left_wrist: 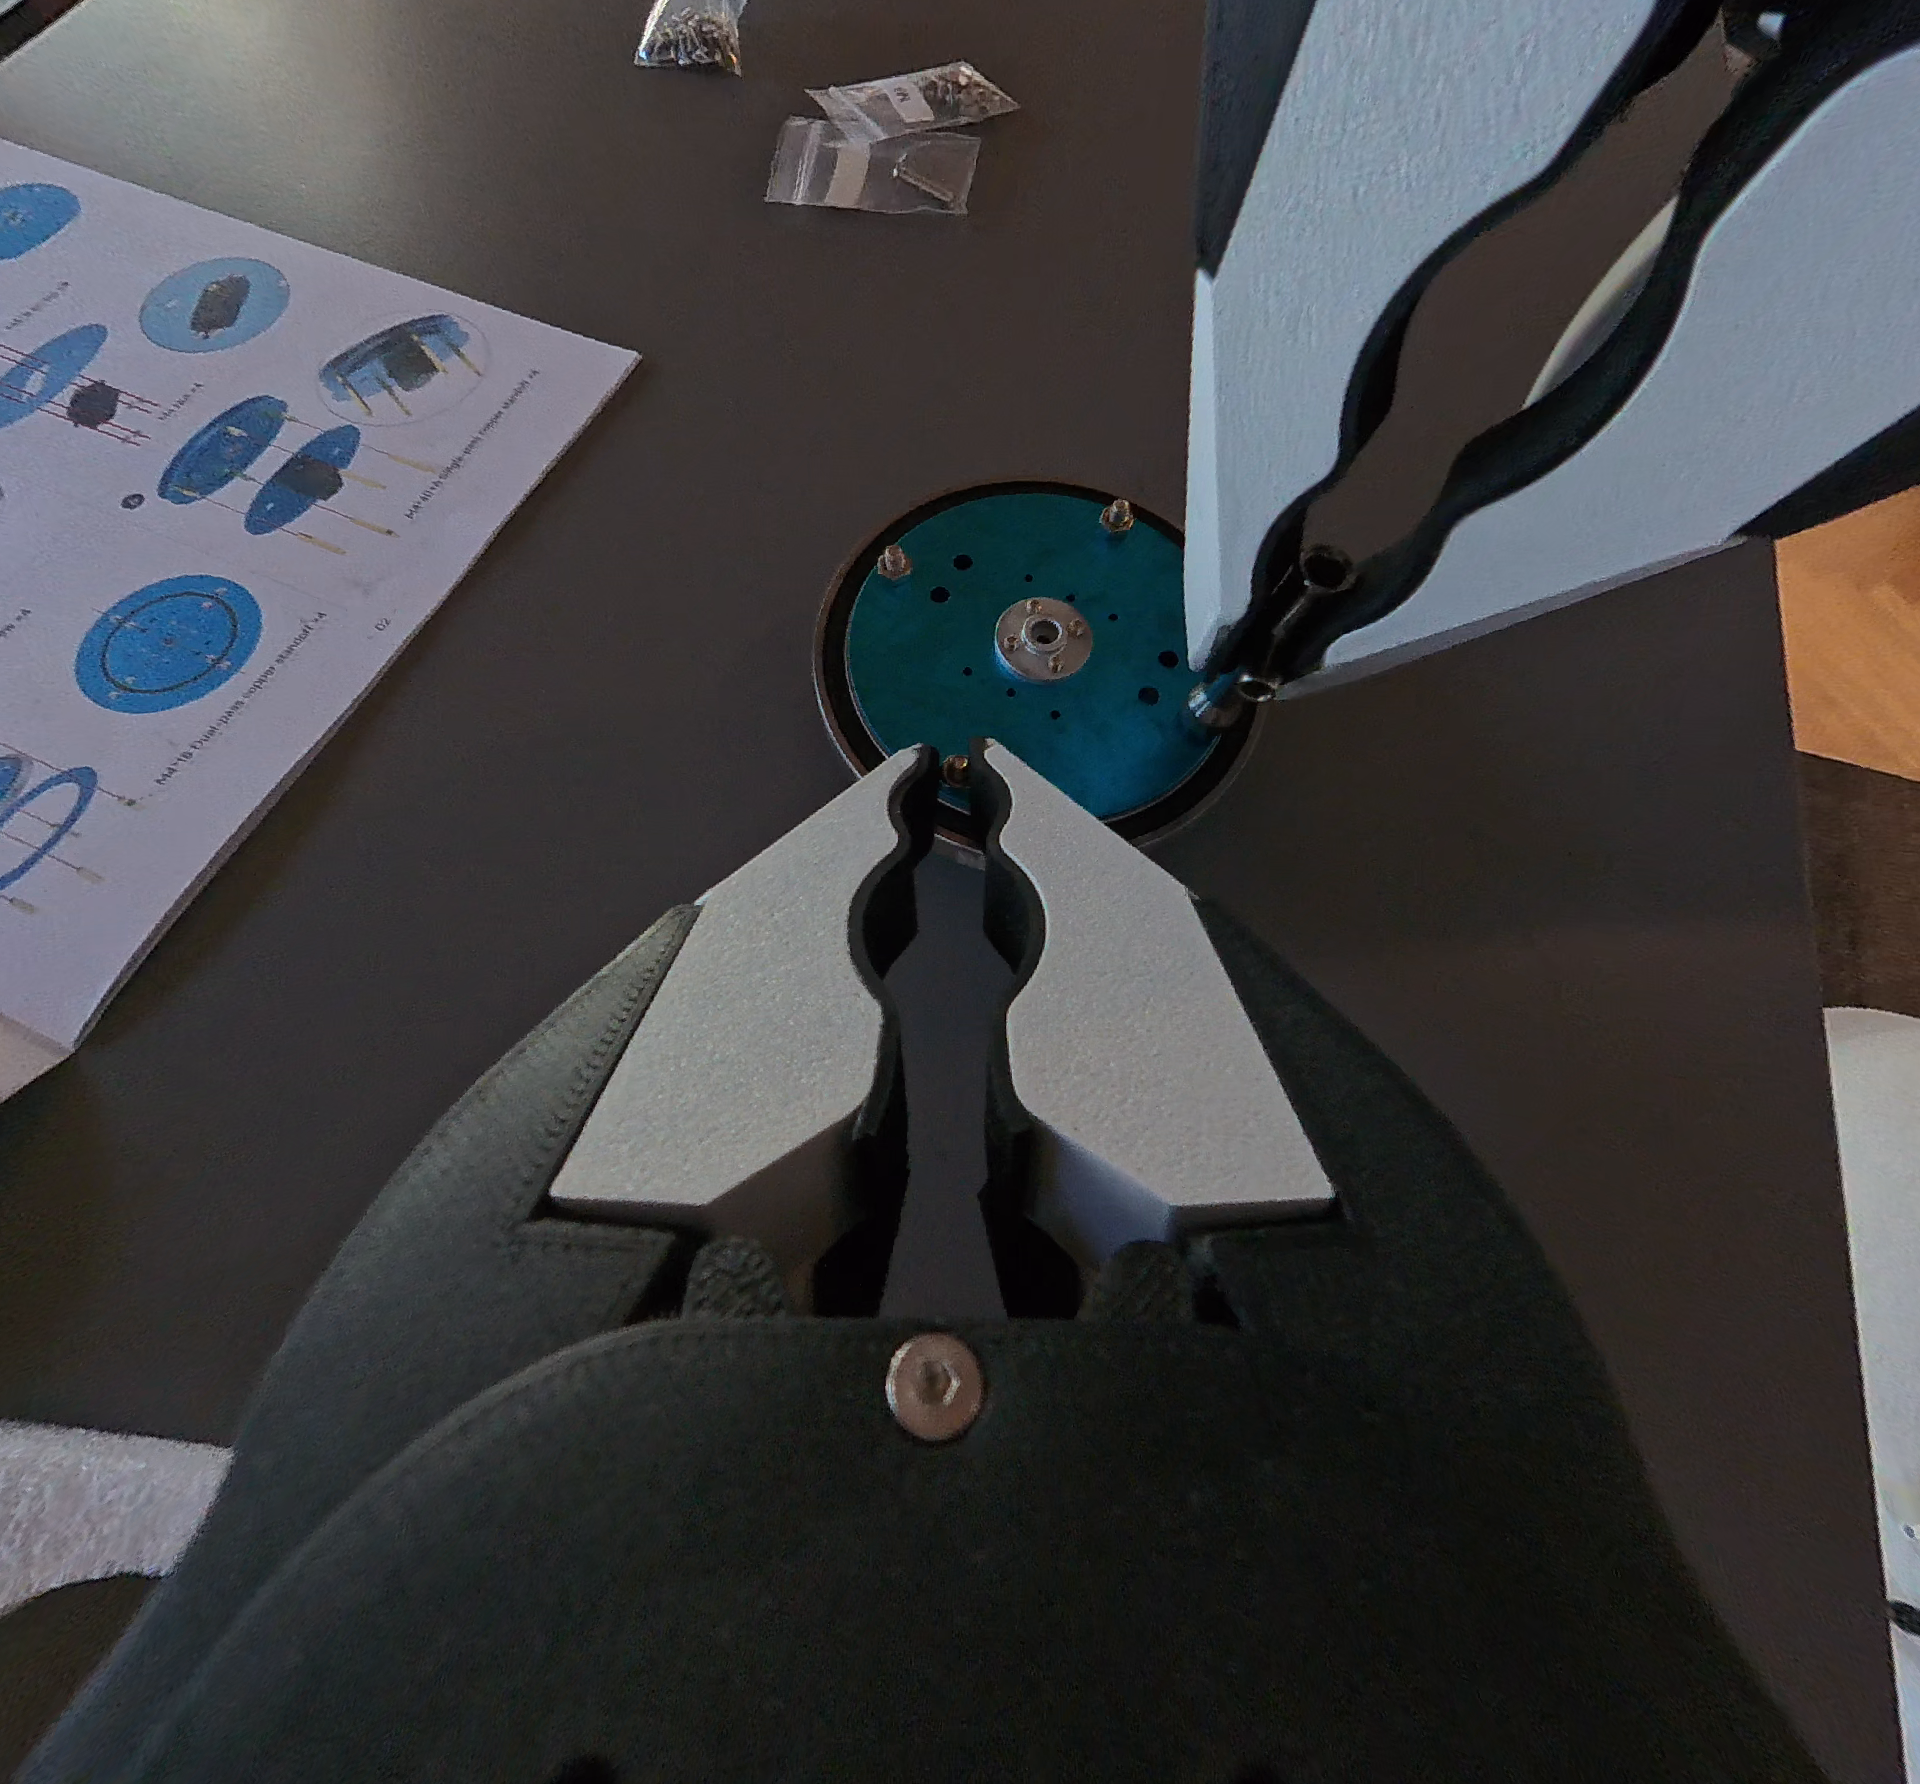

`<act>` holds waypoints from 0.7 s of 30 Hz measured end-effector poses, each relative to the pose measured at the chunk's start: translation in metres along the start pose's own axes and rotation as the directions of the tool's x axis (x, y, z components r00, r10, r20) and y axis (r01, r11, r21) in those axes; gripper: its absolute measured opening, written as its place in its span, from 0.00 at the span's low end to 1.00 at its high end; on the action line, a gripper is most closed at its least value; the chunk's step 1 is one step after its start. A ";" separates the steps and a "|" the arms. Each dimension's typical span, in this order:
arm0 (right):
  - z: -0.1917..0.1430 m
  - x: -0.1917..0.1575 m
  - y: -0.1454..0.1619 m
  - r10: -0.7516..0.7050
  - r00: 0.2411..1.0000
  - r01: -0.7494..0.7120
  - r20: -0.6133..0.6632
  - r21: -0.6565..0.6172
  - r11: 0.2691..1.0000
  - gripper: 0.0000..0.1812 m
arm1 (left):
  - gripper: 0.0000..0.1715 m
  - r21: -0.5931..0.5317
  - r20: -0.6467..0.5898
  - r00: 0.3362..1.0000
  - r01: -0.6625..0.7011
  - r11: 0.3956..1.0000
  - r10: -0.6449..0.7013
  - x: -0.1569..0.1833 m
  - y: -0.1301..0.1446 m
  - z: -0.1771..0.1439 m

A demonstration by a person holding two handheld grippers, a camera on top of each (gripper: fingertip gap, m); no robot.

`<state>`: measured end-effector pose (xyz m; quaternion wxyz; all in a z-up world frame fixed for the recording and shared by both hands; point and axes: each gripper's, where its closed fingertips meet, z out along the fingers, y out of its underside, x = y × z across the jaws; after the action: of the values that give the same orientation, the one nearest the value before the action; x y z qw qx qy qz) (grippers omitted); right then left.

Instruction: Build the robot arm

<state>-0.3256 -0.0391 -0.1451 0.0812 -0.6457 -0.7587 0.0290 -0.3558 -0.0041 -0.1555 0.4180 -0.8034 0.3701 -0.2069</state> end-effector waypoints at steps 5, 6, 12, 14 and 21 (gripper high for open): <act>0.001 -0.001 -0.002 -0.200 0.979 0.202 0.038 -0.063 0.977 0.05 | 0.03 0.022 -0.033 0.999 0.022 0.999 -0.022 0.000 0.000 0.000; 0.001 -0.001 -0.002 -0.253 0.966 0.256 0.047 -0.065 0.964 0.04 | 0.03 0.026 -0.042 0.999 0.022 0.999 -0.021 0.000 0.000 0.000; 0.001 0.001 -0.002 -0.247 0.962 0.251 0.120 -0.021 0.968 0.04 | 0.03 0.074 -0.098 0.991 0.097 0.993 -0.089 0.000 -0.001 0.000; 0.001 0.002 -0.002 -0.210 0.966 0.211 0.151 0.006 0.977 0.04 | 0.03 0.072 -0.115 0.988 0.112 0.991 -0.104 0.000 -0.001 -0.001; 0.004 0.001 -0.006 -0.059 0.989 0.055 0.138 0.031 0.998 0.04 | 0.03 0.063 -0.187 0.964 0.202 0.977 -0.188 0.001 -0.003 -0.002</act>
<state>-0.3324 -0.0391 -0.1482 0.0376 -0.6189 -0.7803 0.0819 -0.3555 -0.0045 -0.1524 0.3929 -0.7963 0.3166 -0.3336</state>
